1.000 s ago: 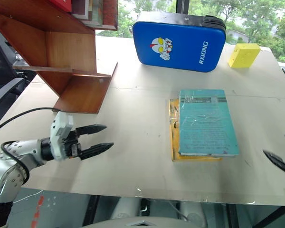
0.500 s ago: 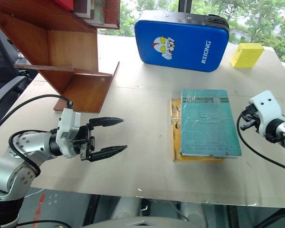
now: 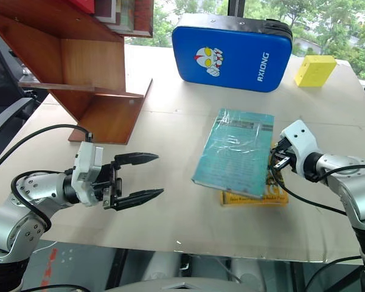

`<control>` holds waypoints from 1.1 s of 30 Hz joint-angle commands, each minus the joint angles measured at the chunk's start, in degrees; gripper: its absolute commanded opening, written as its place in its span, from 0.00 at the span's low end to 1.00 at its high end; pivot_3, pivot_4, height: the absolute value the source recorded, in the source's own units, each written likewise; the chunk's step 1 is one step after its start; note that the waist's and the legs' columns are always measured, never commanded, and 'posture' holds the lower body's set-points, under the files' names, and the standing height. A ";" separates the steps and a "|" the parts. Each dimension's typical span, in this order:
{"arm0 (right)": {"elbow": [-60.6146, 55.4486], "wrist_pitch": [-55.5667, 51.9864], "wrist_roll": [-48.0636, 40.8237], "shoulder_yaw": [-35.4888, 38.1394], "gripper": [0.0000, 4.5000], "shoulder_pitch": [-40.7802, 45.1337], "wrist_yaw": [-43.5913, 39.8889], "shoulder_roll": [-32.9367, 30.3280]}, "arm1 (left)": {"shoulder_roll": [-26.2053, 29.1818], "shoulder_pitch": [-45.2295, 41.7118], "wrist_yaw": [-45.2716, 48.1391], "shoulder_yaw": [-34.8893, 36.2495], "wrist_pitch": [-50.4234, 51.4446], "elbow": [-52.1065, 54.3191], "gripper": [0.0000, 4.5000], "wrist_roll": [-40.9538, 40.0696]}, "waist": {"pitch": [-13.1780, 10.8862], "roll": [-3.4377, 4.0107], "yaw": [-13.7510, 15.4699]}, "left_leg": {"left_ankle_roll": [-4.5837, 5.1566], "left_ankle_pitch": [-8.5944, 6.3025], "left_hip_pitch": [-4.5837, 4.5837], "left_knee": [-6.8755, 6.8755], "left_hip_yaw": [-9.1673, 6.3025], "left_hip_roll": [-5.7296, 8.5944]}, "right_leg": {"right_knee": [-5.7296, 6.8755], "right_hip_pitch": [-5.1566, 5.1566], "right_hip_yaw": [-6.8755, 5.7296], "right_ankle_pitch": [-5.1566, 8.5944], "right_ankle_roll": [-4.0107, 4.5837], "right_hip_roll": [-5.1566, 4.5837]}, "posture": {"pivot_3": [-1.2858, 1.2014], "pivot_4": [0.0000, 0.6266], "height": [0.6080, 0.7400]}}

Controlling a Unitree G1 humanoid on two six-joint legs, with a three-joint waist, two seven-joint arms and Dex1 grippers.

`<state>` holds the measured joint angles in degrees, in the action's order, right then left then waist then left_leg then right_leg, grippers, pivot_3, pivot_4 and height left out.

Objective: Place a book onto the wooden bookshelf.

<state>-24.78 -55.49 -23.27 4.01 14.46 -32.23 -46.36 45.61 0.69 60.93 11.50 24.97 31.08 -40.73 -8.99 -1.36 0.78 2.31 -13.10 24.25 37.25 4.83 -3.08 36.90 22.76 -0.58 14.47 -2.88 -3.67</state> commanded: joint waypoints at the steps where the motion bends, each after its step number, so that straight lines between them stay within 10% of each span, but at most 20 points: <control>1: -2.63 5.33 2.01 2.75 0.01 -1.83 -0.37 -1.35 | -0.53 -1.82 -4.04 0.79 2.58 0.24 1.00 -1.42 | 0.00 0.00 0.05 | 0.00 0.00 -0.01 0.00 -0.01 0.00 | 0.00 0.00 0.00 0.00 0.00 0.00 | 0.52 0.24 1.00; 5: -1.17 18.87 -1.09 12.77 0.01 -10.47 -8.09 0.24 | -2.03 -7.21 -11.89 0.36 11.77 -3.85 1.00 -4.65 | 0.00 0.00 0.38 | 0.00 0.00 0.01 0.05 -0.13 0.02 | 0.00 -0.06 -0.07 -0.01 -0.03 0.02 | 0.52 0.24 1.00; 15: -12.36 31.72 -16.68 34.97 0.99 -35.73 -24.59 6.08 | -6.18 -36.45 -14.42 -5.61 46.11 -37.74 1.00 -15.24 | 0.01 -0.06 -0.14 | -0.01 0.02 -0.10 0.20 -0.51 0.23 | 0.19 -0.27 -0.20 0.08 -0.27 0.22 | 0.52 0.24 1.00; 33: -22.41 35.54 -26.65 44.49 0.99 -49.14 -21.30 10.07 | -31.35 -65.22 18.09 -22.67 30.19 -95.72 1.00 12.43 | 0.00 -0.21 0.05 | 0.01 0.00 -0.02 0.18 -0.67 0.47 | 0.05 -0.38 -0.20 0.03 -0.03 0.10 | 0.52 0.24 1.00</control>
<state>-46.65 -20.93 -49.32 47.37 -34.61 -53.57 -35.68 15.03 -63.21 76.30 -11.60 56.70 -63.26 -29.51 -8.99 -1.57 0.82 2.31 -13.10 24.34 37.43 4.15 -2.60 36.95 22.49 -0.79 14.50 -2.91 -3.56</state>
